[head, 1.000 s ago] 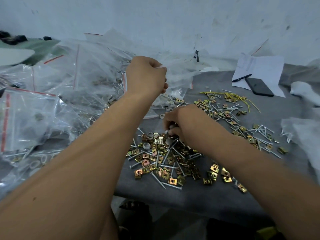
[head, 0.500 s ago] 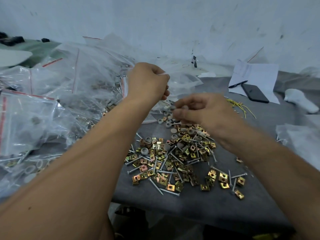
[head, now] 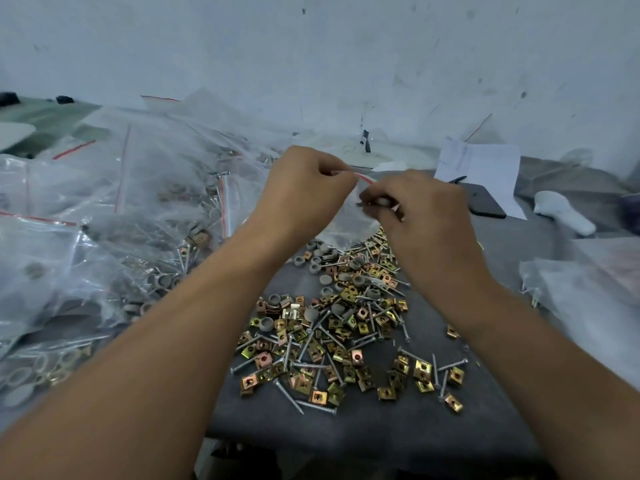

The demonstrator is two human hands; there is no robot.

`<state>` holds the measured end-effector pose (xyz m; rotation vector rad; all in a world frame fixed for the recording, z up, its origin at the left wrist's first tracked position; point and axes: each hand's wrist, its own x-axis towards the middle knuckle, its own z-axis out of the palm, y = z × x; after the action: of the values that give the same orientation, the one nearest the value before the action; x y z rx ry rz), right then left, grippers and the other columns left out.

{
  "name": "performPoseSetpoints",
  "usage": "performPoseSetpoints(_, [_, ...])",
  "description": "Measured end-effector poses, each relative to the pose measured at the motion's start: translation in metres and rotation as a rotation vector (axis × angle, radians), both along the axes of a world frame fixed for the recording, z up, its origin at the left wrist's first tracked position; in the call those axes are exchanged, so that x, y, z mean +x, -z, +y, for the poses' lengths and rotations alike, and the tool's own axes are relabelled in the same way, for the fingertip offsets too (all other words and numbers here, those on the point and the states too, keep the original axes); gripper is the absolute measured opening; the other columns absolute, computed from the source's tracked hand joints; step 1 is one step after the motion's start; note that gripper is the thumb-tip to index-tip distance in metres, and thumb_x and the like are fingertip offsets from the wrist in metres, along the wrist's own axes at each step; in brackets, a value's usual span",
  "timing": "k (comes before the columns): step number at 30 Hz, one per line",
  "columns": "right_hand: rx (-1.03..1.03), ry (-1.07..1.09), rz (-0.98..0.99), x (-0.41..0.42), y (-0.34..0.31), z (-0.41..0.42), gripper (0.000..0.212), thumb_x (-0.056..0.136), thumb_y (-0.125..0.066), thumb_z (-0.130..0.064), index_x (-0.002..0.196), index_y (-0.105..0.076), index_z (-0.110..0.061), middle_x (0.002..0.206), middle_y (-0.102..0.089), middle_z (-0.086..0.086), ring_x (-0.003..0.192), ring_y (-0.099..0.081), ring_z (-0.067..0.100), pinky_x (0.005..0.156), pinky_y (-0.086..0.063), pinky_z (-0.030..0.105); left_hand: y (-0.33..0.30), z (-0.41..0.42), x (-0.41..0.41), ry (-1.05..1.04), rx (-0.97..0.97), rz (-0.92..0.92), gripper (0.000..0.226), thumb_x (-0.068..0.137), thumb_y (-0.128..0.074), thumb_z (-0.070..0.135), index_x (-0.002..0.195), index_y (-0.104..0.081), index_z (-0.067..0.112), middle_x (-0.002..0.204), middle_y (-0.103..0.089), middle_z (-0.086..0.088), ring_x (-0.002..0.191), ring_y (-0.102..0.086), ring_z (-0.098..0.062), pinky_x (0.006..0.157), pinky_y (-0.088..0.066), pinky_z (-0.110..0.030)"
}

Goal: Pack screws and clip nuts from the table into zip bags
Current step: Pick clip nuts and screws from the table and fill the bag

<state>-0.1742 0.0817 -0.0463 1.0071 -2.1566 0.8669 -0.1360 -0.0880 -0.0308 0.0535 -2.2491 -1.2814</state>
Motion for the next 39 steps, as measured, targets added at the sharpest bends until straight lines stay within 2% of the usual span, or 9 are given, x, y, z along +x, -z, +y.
performPoseSetpoints(4, [0.107,0.063,-0.012,-0.001,0.007,-0.010,0.025,0.090,-0.075,-0.015,0.114,-0.074,-0.021,0.101,-0.074,0.002,0.092,-0.068,0.019,0.083,-0.057,0.038,0.006,-0.003,-0.004,0.031,0.015,-0.067,0.027,0.095,-0.068,0.021,0.080,-0.081,0.004,0.059,-0.060,-0.020,0.050,-0.045,-0.019,0.055,-0.040,-0.034])
performPoseSetpoints(6, [0.122,0.083,-0.029,0.001,0.006,-0.014,0.030,0.089,-0.076,-0.016,0.117,-0.068,-0.022,0.098,-0.073,0.001,0.088,-0.069,0.021,0.077,-0.058,0.043,0.007,-0.003,-0.005,0.026,0.029,-0.100,0.032,0.097,-0.068,0.021,0.074,-0.078,0.001,0.056,-0.059,-0.015,0.048,-0.046,-0.019,0.055,-0.040,-0.034])
performPoseSetpoints(10, [0.130,0.116,0.021,0.008,0.006,-0.015,0.034,0.089,-0.079,-0.023,0.120,-0.065,-0.022,0.104,-0.074,0.004,0.086,-0.070,0.026,0.072,-0.059,0.044,0.006,-0.003,-0.005,0.054,0.148,-0.139,0.036,0.097,-0.067,0.015,0.063,-0.077,0.008,0.054,-0.058,-0.009,0.049,-0.046,-0.021,0.051,-0.038,-0.030])
performPoseSetpoints(13, [0.136,0.117,0.073,0.008,0.004,-0.015,0.028,0.095,-0.071,-0.024,0.123,-0.066,-0.019,0.111,-0.072,0.004,0.091,-0.070,0.027,0.076,-0.057,0.045,0.003,-0.007,-0.005,0.031,0.261,-0.140,0.024,0.094,-0.067,0.009,0.075,-0.080,0.003,0.053,-0.057,-0.006,0.046,-0.047,-0.020,0.046,-0.038,-0.024])
performPoseSetpoints(15, [0.030,0.050,0.073,0.010,0.003,-0.016,0.023,0.100,-0.064,-0.022,0.122,-0.067,-0.015,0.112,-0.068,0.004,0.092,-0.068,0.022,0.077,-0.057,0.043,0.002,-0.014,-0.005,-0.031,0.379,-0.131,0.017,0.091,-0.068,0.007,0.089,-0.079,-0.006,0.053,-0.057,-0.005,0.044,-0.047,-0.019,0.046,-0.037,-0.023])
performPoseSetpoints(20, [-0.213,0.095,0.037,0.007,0.004,-0.014,0.013,0.102,-0.059,-0.030,0.105,-0.064,-0.018,0.099,-0.063,-0.003,0.083,-0.062,0.009,0.071,-0.056,0.035,-0.004,-0.035,-0.004,-0.165,0.674,0.052,0.016,0.093,-0.062,0.006,0.091,-0.078,0.001,0.053,-0.056,0.001,0.044,-0.047,-0.015,0.045,-0.036,-0.022])
performPoseSetpoints(26, [0.541,-0.117,-0.226,0.004,0.031,-0.026,0.014,0.096,-0.071,-0.028,0.108,-0.078,-0.025,0.103,-0.074,-0.003,0.095,-0.065,0.016,0.085,-0.051,0.032,-0.011,-0.035,0.002,-0.246,0.612,0.226,0.015,0.089,-0.065,0.006,0.088,-0.075,-0.006,0.057,-0.051,-0.004,0.047,-0.043,-0.020,0.049,-0.034,-0.025])
performPoseSetpoints(34, [0.667,0.085,-0.319,0.015,0.037,-0.041,0.011,0.096,-0.069,-0.030,0.103,-0.077,-0.026,0.094,-0.073,0.000,0.088,-0.066,0.022,0.075,-0.052,0.031,-0.012,-0.030,0.002,-0.267,0.509,0.194,0.024,0.091,-0.064,0.004,0.098,-0.070,-0.018,0.064,-0.052,-0.011,0.048,-0.046,-0.020,0.052,-0.035,-0.026])
performPoseSetpoints(39, [0.614,0.064,-0.344,0.015,0.038,-0.041,0.016,0.100,-0.062,-0.027,0.099,-0.075,-0.018,0.097,-0.073,0.007,0.093,-0.067,0.027,0.085,-0.056,0.042,-0.007,-0.031,0.003,-0.282,0.505,0.159,0.023,0.092,-0.064,0.005,0.098,-0.071,-0.017,0.064,-0.054,-0.009,0.048,-0.049,-0.020,0.053,-0.036,-0.026])
